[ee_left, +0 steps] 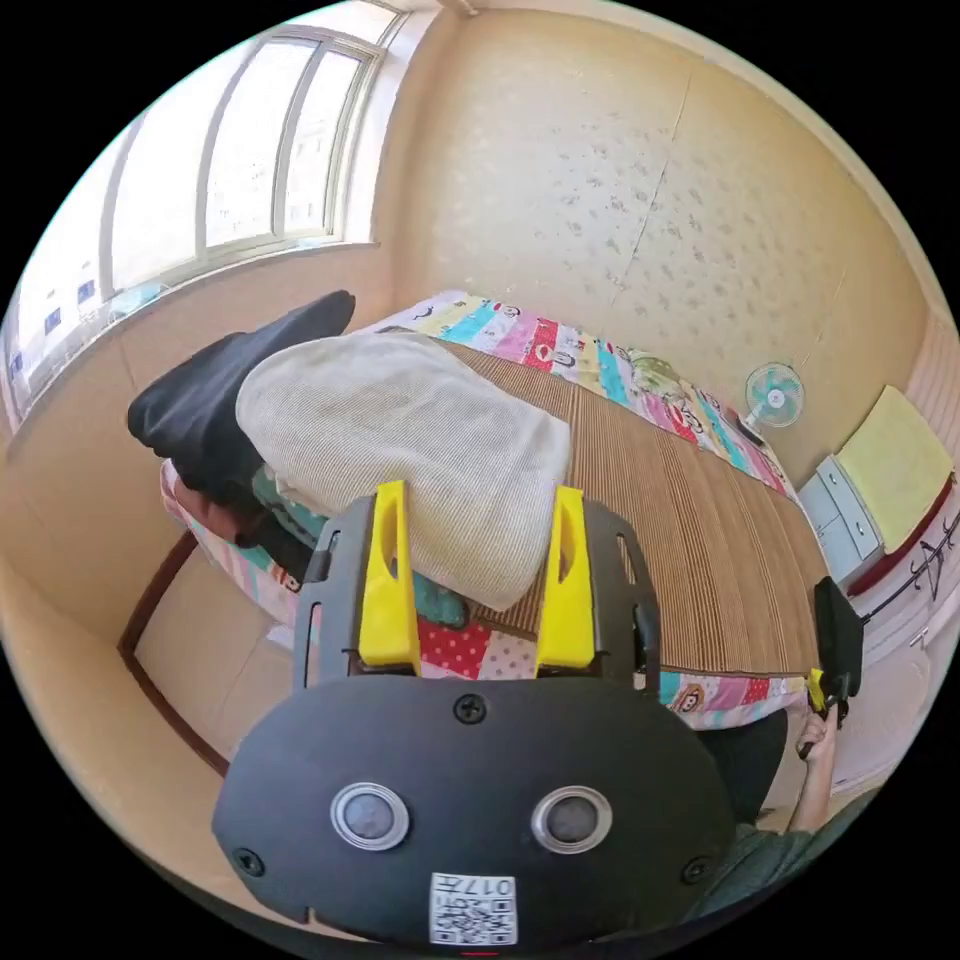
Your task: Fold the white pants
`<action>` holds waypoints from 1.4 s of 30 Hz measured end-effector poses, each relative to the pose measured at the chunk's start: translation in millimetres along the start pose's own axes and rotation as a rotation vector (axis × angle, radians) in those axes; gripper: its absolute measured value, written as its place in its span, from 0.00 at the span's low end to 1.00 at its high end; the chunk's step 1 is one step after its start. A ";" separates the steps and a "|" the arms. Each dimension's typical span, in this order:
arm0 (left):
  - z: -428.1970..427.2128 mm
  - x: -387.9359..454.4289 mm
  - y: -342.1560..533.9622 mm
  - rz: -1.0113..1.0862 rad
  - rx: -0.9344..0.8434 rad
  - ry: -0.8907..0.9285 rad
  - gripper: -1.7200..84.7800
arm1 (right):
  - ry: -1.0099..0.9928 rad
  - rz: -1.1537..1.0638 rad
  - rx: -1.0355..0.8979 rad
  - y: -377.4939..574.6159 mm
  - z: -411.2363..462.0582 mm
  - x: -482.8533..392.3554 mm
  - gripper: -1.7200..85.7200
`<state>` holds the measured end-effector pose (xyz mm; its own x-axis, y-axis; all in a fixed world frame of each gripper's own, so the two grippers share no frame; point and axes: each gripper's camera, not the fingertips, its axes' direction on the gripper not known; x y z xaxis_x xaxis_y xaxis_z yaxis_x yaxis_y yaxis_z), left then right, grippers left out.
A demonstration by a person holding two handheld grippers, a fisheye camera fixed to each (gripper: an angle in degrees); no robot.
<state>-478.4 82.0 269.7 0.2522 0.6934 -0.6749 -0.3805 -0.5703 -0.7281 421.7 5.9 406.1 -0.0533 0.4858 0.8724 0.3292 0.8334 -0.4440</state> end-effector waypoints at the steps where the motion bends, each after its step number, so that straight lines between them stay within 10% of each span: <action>1: 12.2 9.8 -2.5 0.013 -0.057 -0.077 0.22 | 0.033 -0.004 -0.012 0.0 -1.1 -4.4 0.02; 4: -2.4 20.1 -1.3 -0.088 0.052 -0.112 0.17 | 0.093 0.014 -0.015 6.6 -10.6 -14.5 0.02; 9: -11.3 22.9 -38.9 -0.276 0.218 0.319 0.07 | -0.080 0.050 0.049 32.0 -35.9 -3.2 0.02; 15: 11.5 213.9 -42.0 0.217 0.048 0.487 0.07 | -0.089 0.069 0.117 57.8 -70.1 5.5 0.02; 22: 39.8 347.0 152.5 0.642 -0.357 0.769 0.06 | 0.049 0.136 0.128 68.1 -84.2 19.8 0.02; 27: 42.7 305.1 217.0 0.606 -0.513 0.864 0.03 | 0.219 0.125 -0.003 34.2 -50.9 30.7 0.04; 42: 7.7 196.7 110.5 0.291 -0.211 0.753 0.09 | 0.276 -0.210 -0.298 -155.3 280.3 -7.4 0.16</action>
<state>-477.7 158.8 57.5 0.7251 0.0685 -0.6852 -0.3670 -0.8035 -0.4687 106.7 -53.2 411.4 0.0919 0.1923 0.9770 0.5974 0.7743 -0.2086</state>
